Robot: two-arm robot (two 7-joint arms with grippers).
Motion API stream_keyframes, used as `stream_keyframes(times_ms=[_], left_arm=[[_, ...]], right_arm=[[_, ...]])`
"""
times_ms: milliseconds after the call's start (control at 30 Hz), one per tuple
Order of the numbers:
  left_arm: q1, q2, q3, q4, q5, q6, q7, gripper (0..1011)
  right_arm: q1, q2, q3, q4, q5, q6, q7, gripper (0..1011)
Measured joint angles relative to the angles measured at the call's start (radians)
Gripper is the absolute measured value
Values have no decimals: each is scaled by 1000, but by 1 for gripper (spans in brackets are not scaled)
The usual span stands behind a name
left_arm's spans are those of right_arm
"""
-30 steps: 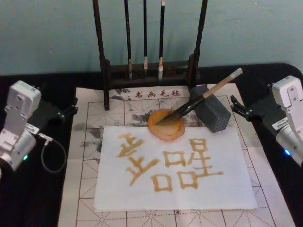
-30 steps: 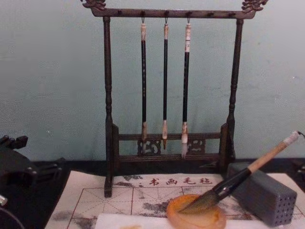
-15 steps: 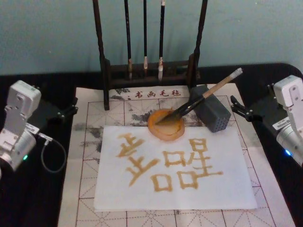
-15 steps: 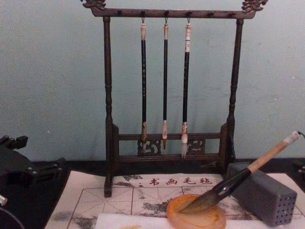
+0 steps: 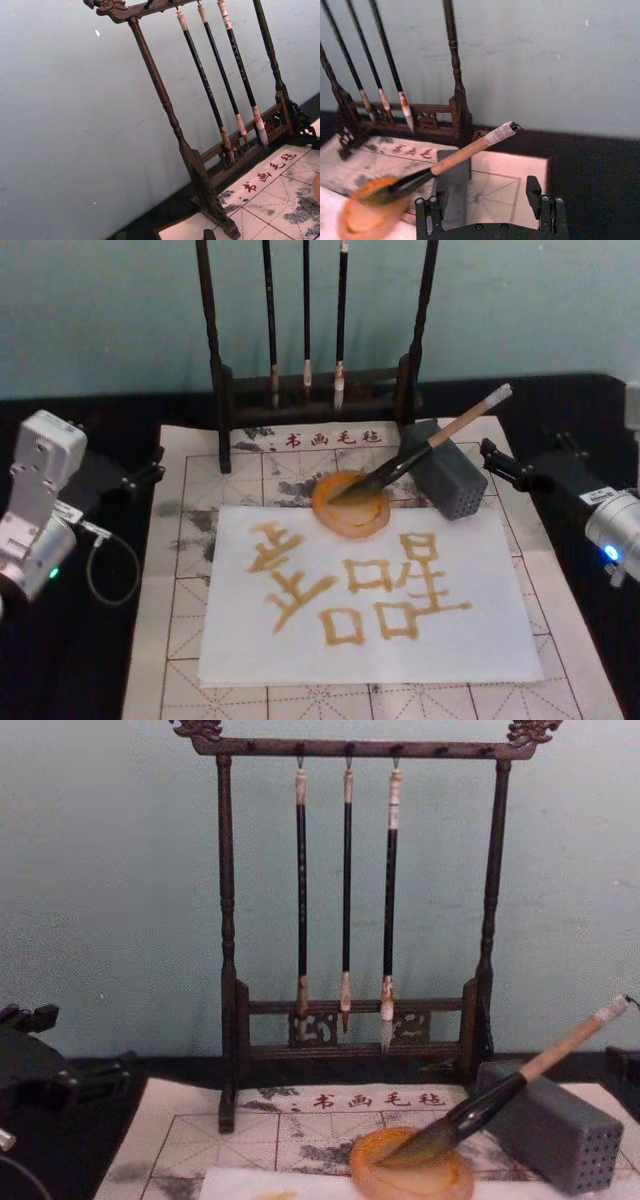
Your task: Pick up the brush from the inkstone, write on the paper, then place the brush back to its original position.
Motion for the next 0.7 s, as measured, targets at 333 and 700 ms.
stream_keyframes(times_ms=[333, 700], left_arm=[[0, 0, 0, 0, 0, 0, 0, 1001], [0, 0, 0, 0, 0, 0, 0, 1001]], right_arm=[[17, -82, 87, 9, 210, 197, 18, 1002], [82, -162, 136, 67, 409, 342, -35, 1003]])
